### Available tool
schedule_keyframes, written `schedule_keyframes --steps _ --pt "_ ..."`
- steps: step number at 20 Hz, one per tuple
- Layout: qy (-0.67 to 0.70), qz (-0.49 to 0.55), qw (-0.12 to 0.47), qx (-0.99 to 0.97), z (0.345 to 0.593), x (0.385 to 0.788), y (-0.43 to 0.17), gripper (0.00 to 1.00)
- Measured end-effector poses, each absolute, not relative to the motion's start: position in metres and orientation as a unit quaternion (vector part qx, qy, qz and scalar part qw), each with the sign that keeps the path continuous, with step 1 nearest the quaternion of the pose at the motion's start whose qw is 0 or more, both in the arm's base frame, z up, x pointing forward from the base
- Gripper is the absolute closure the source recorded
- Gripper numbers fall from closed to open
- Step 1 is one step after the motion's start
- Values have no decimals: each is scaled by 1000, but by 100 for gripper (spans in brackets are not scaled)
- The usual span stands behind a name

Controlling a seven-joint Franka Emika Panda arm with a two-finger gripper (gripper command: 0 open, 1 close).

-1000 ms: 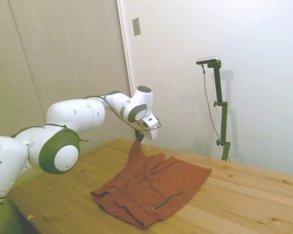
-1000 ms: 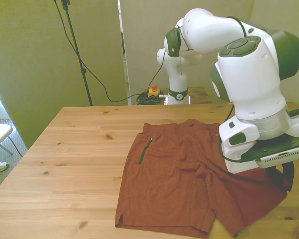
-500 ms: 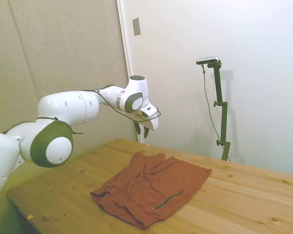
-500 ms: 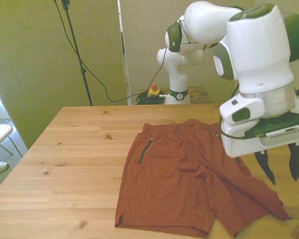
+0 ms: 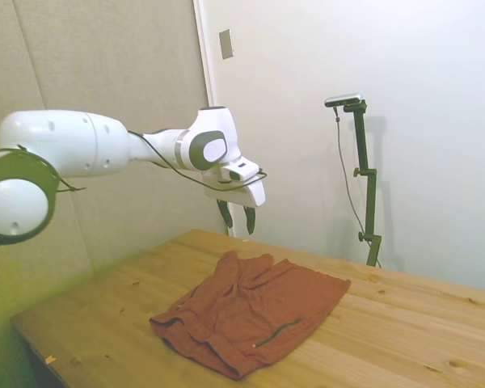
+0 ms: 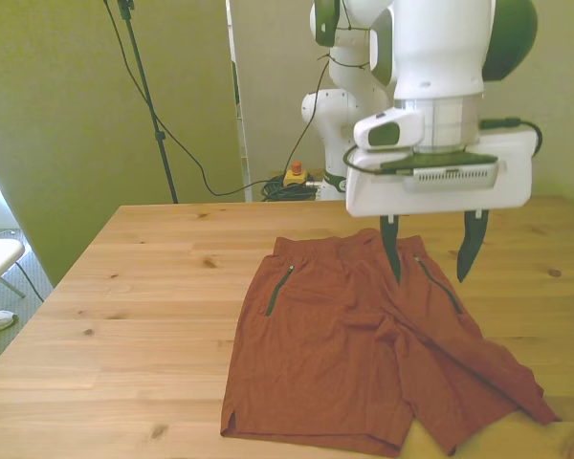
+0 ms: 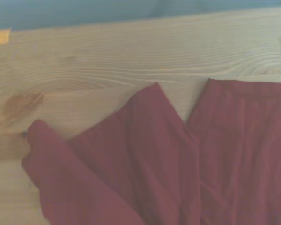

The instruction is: Unfold the shorts

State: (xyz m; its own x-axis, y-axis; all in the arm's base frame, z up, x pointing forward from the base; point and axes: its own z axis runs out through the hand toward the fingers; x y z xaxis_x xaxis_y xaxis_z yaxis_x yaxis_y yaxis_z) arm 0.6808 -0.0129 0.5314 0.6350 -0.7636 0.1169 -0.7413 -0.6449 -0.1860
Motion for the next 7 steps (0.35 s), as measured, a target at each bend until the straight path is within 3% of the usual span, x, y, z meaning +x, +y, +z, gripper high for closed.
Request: schedule_keyframes --steps 7 --pt "383 -98 44 -917 570 587 -17 0"
